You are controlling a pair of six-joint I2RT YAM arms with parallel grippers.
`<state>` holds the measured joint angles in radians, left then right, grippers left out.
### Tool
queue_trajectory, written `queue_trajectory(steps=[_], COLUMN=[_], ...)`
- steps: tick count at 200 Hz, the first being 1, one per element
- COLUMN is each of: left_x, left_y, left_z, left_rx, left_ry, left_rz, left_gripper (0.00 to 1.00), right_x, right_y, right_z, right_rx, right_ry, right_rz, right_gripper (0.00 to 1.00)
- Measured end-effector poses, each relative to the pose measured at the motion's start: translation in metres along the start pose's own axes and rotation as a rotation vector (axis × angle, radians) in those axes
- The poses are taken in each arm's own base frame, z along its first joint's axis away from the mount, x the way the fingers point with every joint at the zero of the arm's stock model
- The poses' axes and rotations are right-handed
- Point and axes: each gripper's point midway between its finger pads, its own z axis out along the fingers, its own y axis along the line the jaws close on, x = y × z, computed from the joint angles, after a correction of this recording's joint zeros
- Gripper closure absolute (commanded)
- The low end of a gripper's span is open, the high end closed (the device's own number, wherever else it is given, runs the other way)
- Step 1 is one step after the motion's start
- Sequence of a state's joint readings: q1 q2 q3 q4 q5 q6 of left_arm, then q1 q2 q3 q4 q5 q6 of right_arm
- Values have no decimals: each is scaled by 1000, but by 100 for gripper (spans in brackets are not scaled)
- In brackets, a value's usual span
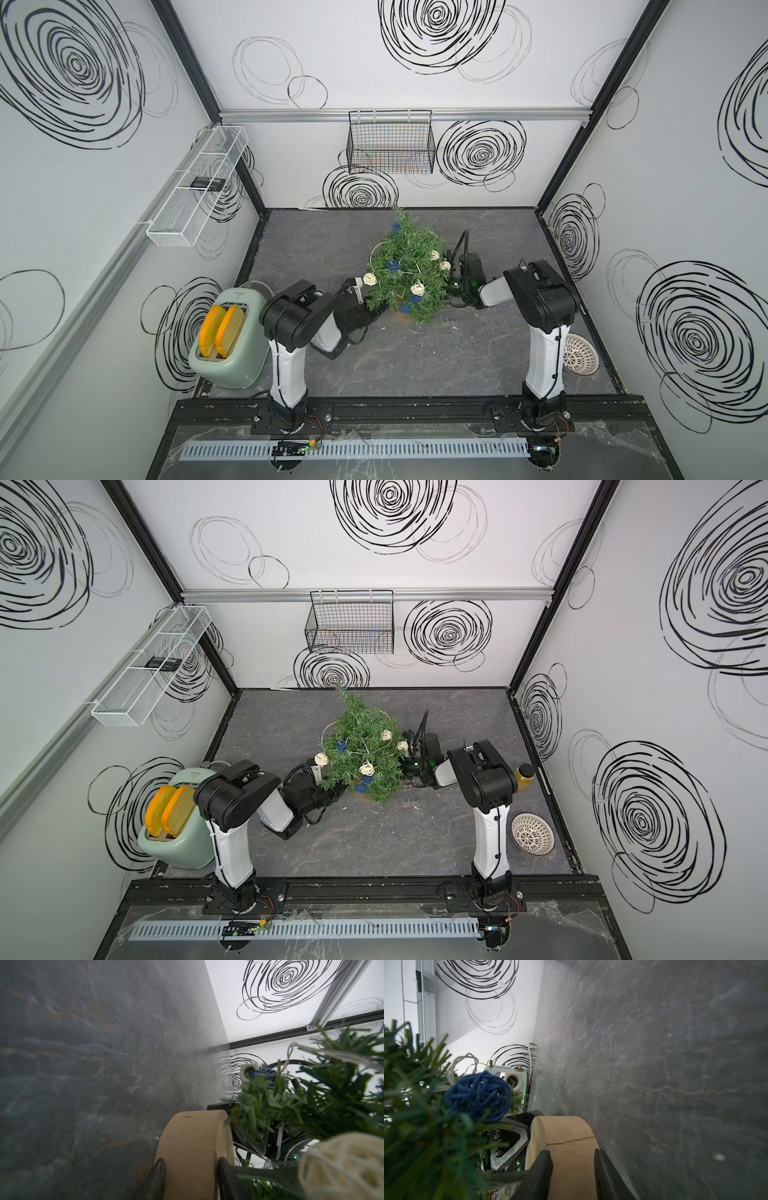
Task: Remove string lights from the small christmas tree
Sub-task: Move the christmas tree to the center of the board, then pick up the light string from the Christmas tree.
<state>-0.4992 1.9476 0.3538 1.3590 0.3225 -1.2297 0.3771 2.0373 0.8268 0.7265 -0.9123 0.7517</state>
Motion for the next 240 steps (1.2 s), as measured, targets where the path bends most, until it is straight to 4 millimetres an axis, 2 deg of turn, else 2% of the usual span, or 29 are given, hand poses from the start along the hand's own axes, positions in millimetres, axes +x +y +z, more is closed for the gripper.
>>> queue_trajectory(steps=[39,80,86,105,117,125,175,216,240], left_x=[17,10,7,-1,-5,-7,-30,-60,-74], left_y=[0,-11,-14,-21,-21,-20,-11,-24,-35], left_z=[-12,-28,-30,-38,-43,-47,-76,-105,-121], left_rx=[-18,-44,-47,-65,-92,-116,-337,-499,-562], left_ry=[35,10,-2,-37,-56,-69,-185,-319,-385], left_rz=[-2,13,21,42,48,51,61,82,108], left_gripper=[51,37,34,16,1,4,4,4,4], right_x=[9,1,-3,-19,-30,-37,-70,-80,-86], right_y=[4,10,13,19,20,20,28,47,67], right_z=[-2,-20,-24,-40,-51,-61,-123,-173,-202], right_rx=[34,99,108,141,170,197,372,510,536], right_ry=[-11,-80,-99,-175,-224,-264,-496,-673,-795], right_rz=[-11,-6,-6,-12,-11,-9,15,20,18], right_gripper=[60,42,39,28,24,22,17,16,16])
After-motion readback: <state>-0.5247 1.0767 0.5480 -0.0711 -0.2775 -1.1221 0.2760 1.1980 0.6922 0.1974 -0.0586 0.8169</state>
